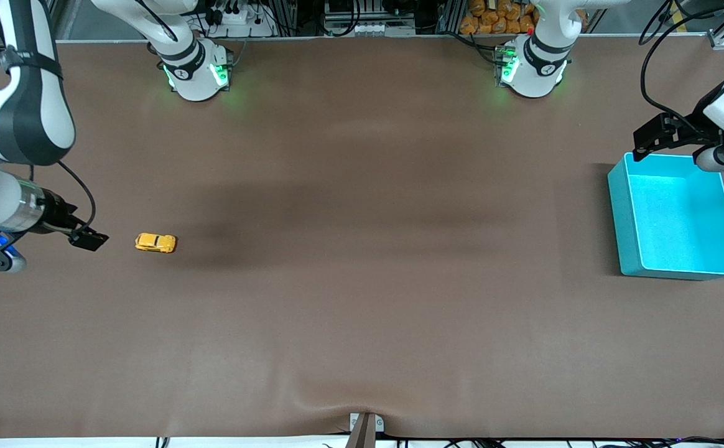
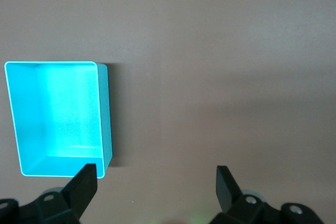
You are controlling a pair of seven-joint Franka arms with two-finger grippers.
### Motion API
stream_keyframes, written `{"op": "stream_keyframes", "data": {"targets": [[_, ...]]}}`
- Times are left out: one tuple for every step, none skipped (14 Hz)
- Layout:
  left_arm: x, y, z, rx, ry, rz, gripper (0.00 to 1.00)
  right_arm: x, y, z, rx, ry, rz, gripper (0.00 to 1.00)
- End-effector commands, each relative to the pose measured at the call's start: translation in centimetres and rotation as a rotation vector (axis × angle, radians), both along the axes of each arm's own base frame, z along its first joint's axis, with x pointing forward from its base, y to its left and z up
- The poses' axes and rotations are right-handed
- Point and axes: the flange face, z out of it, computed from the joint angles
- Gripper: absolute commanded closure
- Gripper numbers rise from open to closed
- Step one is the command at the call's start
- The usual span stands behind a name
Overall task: Wind and store yellow beetle car
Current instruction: 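Move the right gripper down to the yellow beetle car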
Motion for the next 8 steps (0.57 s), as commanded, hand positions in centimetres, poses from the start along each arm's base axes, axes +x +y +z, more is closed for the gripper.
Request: {"op": "stream_keyframes", "data": {"targets": [[0.1,0.2,0.5,-0.002,-0.012,-0.013,0.0,0.0,-1.4,-2.3,0.07,-0.033,-0.208,0.0],[0.2,0.3,0.6,-0.001,-0.019,-0.013,0.0,0.3,-1.9,-3.9,0.089,-0.023,-0.268,0.0],[0.3,0.3,0.6,-0.001,-0.024,-0.013,0.0,0.6,-2.1,-5.2,0.091,-0.009,-0.319,0.0],[0.3,0.5,0.6,-0.003,-0.024,-0.009,0.0,0.8,-2.5,-6.1,0.077,0.0,-0.405,0.0],[0.3,0.6,0.6,-0.003,-0.024,-0.009,0.0,1.1,-2.5,-7.4,0.067,0.012,-0.476,0.0],[0.3,0.6,0.6,-0.003,-0.025,-0.009,0.0,1.4,-2.4,-8.6,0.053,0.016,-0.552,0.0],[0.3,0.5,0.6,-0.003,-0.025,-0.01,0.0,1.7,-1.9,-10.0,0.037,0.018,-0.622,0.0],[0.3,0.6,0.6,-0.003,-0.025,-0.009,0.0,1.9,-1.5,-11.0,0.021,0.024,-0.682,0.0]]}}
